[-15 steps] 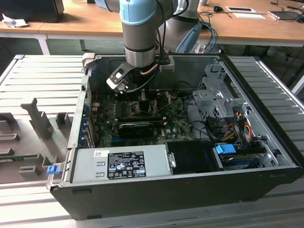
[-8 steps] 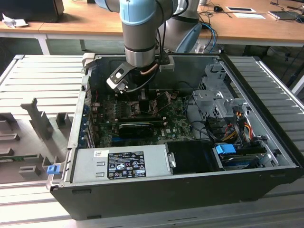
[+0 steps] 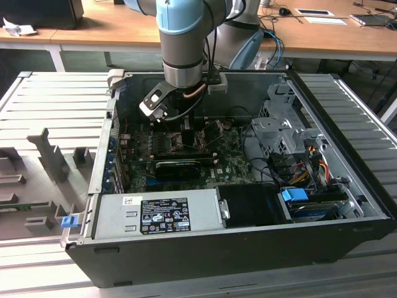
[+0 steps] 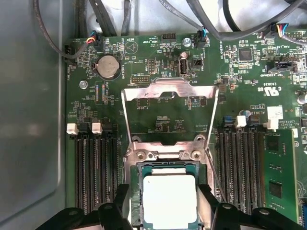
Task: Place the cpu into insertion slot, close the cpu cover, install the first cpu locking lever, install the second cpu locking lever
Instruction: 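Place the cpu into insertion slot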
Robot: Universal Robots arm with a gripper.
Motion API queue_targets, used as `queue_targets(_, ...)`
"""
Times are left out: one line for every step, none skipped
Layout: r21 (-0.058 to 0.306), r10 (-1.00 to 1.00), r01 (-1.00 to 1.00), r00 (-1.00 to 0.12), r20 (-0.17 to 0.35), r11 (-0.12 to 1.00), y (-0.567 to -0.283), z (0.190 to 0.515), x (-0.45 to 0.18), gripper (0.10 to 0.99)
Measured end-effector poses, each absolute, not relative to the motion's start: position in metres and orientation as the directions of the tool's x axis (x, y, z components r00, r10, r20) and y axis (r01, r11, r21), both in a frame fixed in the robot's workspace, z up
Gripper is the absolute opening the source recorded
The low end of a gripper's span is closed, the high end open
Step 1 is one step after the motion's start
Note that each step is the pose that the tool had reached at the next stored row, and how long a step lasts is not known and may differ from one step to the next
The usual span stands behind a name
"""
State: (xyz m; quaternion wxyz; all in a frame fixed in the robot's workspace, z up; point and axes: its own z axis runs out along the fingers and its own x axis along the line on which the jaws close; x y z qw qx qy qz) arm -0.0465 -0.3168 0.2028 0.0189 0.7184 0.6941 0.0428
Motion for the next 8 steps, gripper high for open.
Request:
queue_targets(0.087, 0.999, 0.996, 0.033, 0.035, -0.036, -0.3169, 0.2036, -0.0465, 0.663)
queue_targets(0.087, 0.999, 0.996, 0.033, 0.030, -0.035, -0.3173, 0.2043, -0.0465, 0.663)
queue_targets(0.087, 0.999, 0.996, 0.033, 0.025, -0.035, -0.3179, 0.2052, -0.0466, 0.663)
queue_targets(0.087, 0.999, 0.996, 0.033, 0.023, -0.035, -0.3180, 0.2068, -0.0465, 0.647)
queue_targets(0.087, 0.999, 0.996, 0.033, 0.022, -0.035, -0.3180, 0.2080, -0.0465, 0.647)
queue_targets(0.087, 0.999, 0.996, 0.033, 0.022, -0.035, -0.3179, 0.2090, -0.0464, 0.518)
queue_targets(0.086, 0.999, 0.996, 0.033, 0.022, -0.035, -0.3179, 0.2094, -0.0464, 0.459)
queue_targets(0.086, 0.999, 0.996, 0.033, 0.021, -0.035, -0.3179, 0.2096, -0.0464, 0.400)
